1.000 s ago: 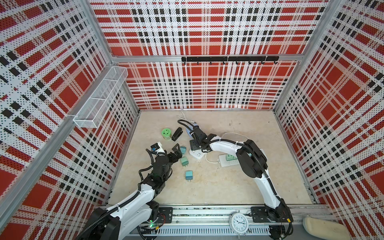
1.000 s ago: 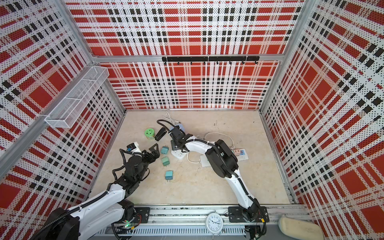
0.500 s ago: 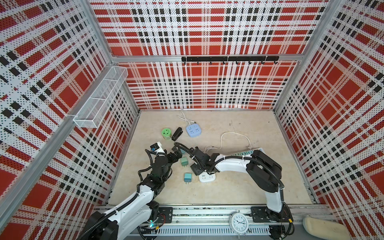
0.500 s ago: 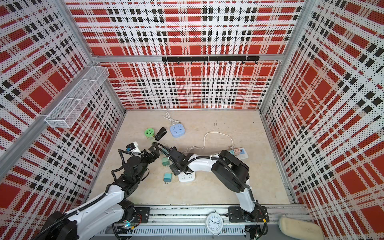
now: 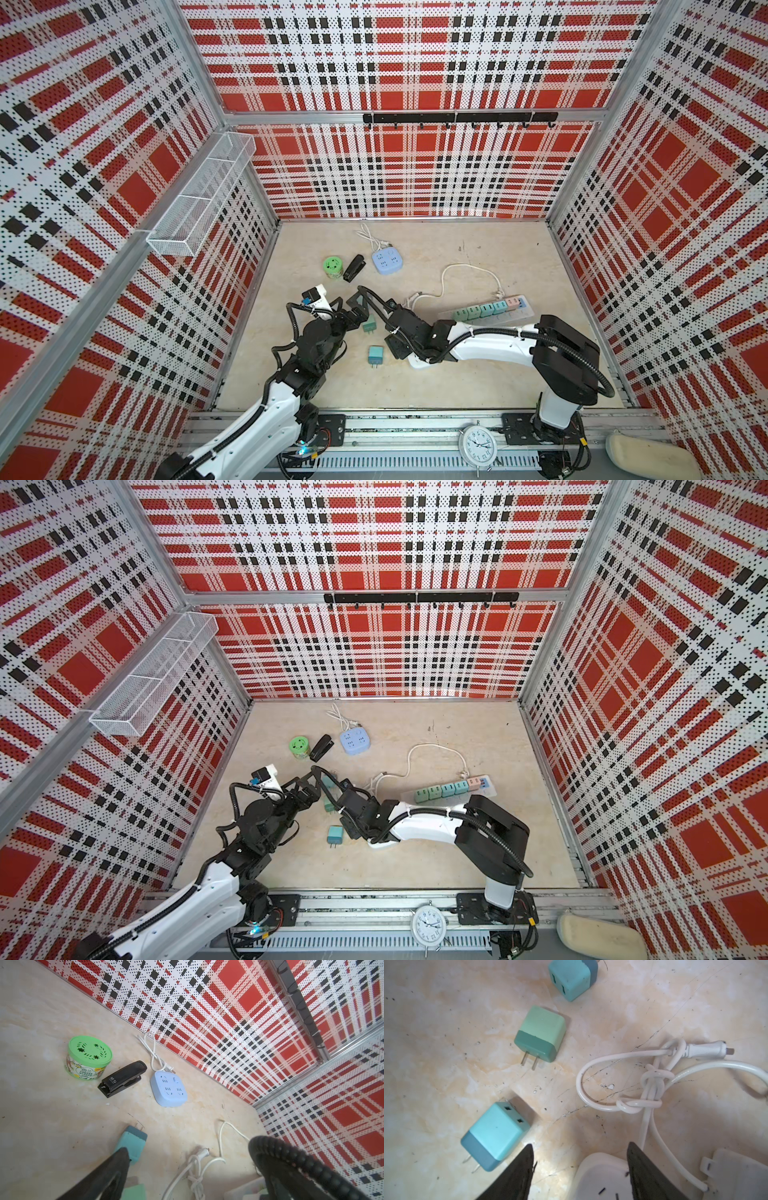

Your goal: Insert the plug

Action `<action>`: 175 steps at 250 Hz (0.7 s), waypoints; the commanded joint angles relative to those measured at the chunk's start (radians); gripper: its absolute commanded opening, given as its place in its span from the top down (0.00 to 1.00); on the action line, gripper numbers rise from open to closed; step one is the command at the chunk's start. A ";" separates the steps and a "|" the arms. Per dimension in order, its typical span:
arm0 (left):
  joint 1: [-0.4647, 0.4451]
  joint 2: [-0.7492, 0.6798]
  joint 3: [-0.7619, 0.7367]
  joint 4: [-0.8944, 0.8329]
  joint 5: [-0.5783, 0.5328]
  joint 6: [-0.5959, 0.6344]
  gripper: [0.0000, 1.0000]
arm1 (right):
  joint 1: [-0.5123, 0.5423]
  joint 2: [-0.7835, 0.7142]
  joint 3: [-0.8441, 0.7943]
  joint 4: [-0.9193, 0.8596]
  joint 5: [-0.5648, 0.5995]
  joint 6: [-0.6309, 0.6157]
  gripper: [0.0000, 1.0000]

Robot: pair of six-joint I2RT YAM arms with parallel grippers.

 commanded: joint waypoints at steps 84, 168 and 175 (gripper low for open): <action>0.094 -0.065 -0.049 -0.068 -0.248 0.031 0.01 | 0.146 0.122 0.120 0.098 0.138 0.261 0.30; 0.062 -0.116 -0.103 0.200 0.150 0.292 0.01 | 0.002 0.164 0.168 0.162 -0.067 0.260 0.33; 0.061 -0.113 -0.104 0.210 0.159 0.296 0.01 | -0.008 0.166 0.174 0.162 -0.078 0.255 0.33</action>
